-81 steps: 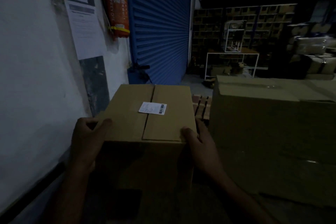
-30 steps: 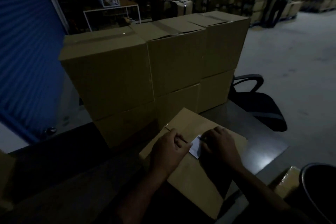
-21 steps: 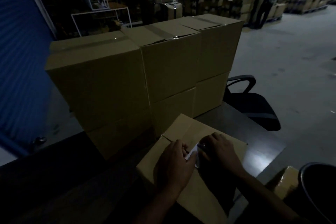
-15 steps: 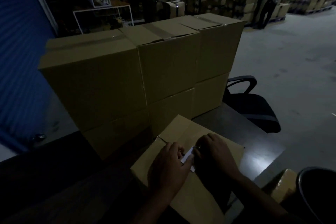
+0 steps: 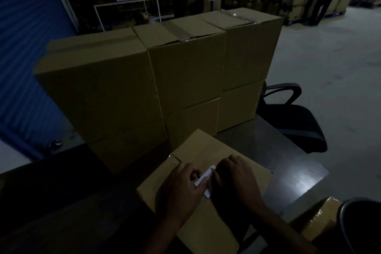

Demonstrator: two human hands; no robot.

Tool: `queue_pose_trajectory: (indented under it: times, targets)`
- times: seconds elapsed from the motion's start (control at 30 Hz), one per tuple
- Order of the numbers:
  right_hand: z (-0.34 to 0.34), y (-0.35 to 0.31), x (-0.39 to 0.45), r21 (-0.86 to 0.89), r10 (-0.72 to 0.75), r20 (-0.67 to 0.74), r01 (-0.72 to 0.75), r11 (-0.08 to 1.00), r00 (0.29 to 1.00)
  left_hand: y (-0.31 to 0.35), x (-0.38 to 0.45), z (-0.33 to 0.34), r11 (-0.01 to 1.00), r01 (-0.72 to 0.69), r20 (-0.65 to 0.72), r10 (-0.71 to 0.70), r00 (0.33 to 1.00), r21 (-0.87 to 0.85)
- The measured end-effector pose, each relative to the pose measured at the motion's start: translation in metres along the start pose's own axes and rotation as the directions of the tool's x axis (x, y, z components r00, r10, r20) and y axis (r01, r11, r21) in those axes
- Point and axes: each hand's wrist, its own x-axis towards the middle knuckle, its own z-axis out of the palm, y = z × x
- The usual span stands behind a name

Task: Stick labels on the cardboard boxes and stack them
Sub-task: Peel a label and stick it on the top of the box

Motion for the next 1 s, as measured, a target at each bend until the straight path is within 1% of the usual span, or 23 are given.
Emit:
queue_pose_trajectory:
  times: [0.1,0.23,0.3,0.47,0.67,0.77,0.87,0.93,1.0]
  targets:
    - [0.000,0.002,0.000,0.043,-0.018,0.022,0.017,0.999,1.000,-0.003,-0.001,0.001,1.000,0.017,-0.007,-0.018,1.000,-0.024]
    - [-0.001,0.010,0.005,0.049,-0.060,0.093,0.055,0.997,0.994,-0.003,0.001,0.001,0.997,0.034,-0.028,-0.036,0.999,-0.073]
    - [0.000,0.013,0.005,0.071,-0.074,0.095,0.067,0.995,0.993,-0.002,0.002,0.001,0.995,0.042,-0.032,-0.045,0.998,-0.085]
    - [0.002,0.010,0.005,0.032,-0.114,0.115,0.111,0.993,0.987,-0.004,0.001,0.002,0.994,0.058,-0.036,-0.062,0.997,-0.092]
    - [-0.009,0.007,0.000,0.073,-0.077,0.110,0.069,0.995,0.991,-0.003,0.001,0.002,0.997,0.060,-0.044,-0.063,0.997,-0.056]
    - [-0.009,0.006,0.002,0.087,-0.050,0.136,0.038,0.995,0.989,-0.003,0.001,0.002,0.995,0.071,-0.045,-0.074,0.996,-0.065]
    - [-0.010,0.009,0.001,0.100,-0.052,0.142,0.038,0.994,0.989,-0.003,0.002,0.002,0.995,0.080,-0.045,-0.083,0.996,-0.054]
    - [-0.016,0.007,-0.014,0.106,0.006,0.131,-0.020,0.994,0.991,-0.004,0.003,0.001,0.994,0.088,-0.058,-0.091,0.994,-0.059]
    - [-0.021,0.004,-0.038,0.087,0.124,0.056,-0.129,0.988,0.991,-0.008,0.004,0.002,0.994,0.107,-0.132,-0.106,0.986,0.001]
